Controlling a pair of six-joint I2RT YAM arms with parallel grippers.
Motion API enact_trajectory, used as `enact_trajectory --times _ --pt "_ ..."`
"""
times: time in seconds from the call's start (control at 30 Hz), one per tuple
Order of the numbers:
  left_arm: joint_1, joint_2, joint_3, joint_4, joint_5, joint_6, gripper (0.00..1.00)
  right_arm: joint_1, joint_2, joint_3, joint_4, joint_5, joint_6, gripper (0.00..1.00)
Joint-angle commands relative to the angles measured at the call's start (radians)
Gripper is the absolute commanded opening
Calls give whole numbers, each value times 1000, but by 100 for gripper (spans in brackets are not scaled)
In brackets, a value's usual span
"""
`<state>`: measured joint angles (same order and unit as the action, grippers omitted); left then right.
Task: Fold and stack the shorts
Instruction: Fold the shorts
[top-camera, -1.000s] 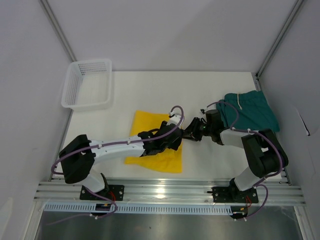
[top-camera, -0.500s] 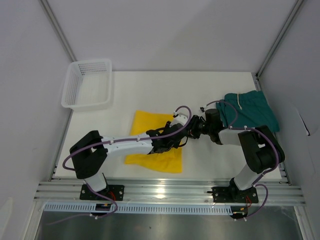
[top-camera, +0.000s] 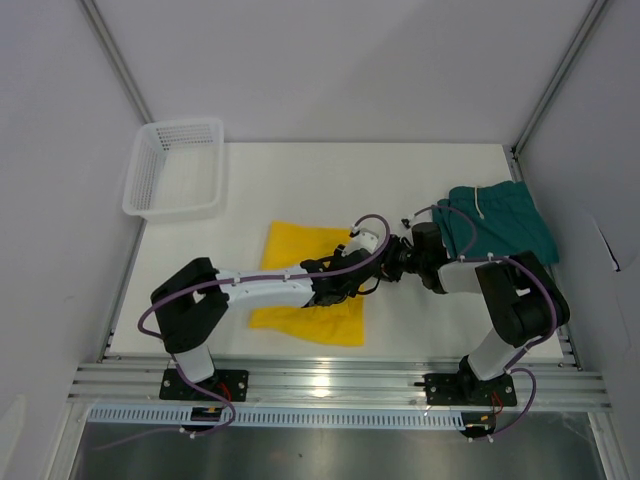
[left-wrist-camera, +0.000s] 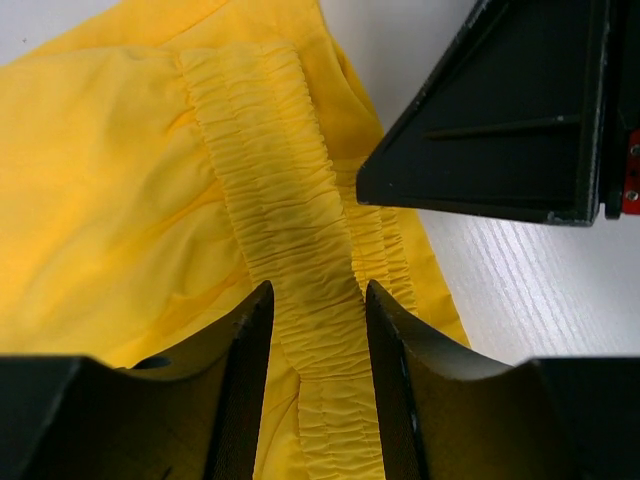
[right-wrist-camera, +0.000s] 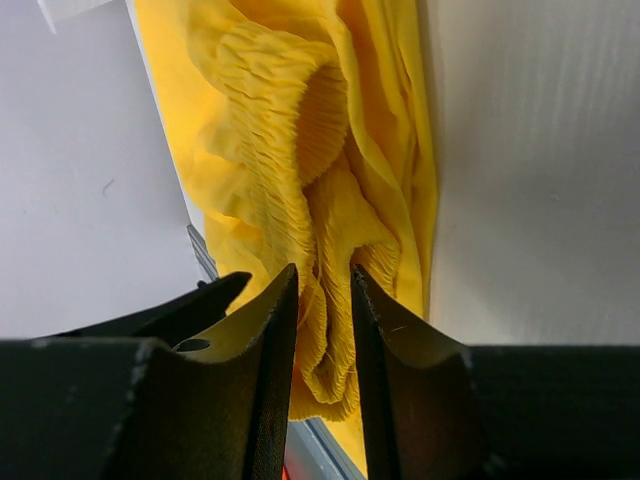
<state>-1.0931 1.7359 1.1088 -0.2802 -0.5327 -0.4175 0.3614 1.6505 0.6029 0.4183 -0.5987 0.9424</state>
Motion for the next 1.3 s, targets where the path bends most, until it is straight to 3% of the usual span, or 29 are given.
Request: enact_trajectory --times 0.0,0.43,0.57,0.83,0.93,0.97,1.17,1.27 --pt "-7 8 23 15 -24 -1 44 -2 -6 -23 66 7 -1 31" --pt "-28 -10 2 9 -58 -6 43 7 80 14 120 8 10 31" --pt "-37 -22 5 3 -64 -6 43 10 123 32 129 14 9 20" --pt "-47 4 33 -22 -101 -9 41 7 134 8 192 27 21 16" --pt "-48 31 49 -66 -148 -33 40 10 115 -23 212 43 52 9" --pt "-47 39 62 -82 -165 -44 40 10 112 -25 211 45 55 1" --pt "-47 50 31 -76 -170 -69 37 45 36 -37 139 108 27 0" --pt "-51 13 -55 18 -124 -57 34 103 -26 -78 132 184 18 0"
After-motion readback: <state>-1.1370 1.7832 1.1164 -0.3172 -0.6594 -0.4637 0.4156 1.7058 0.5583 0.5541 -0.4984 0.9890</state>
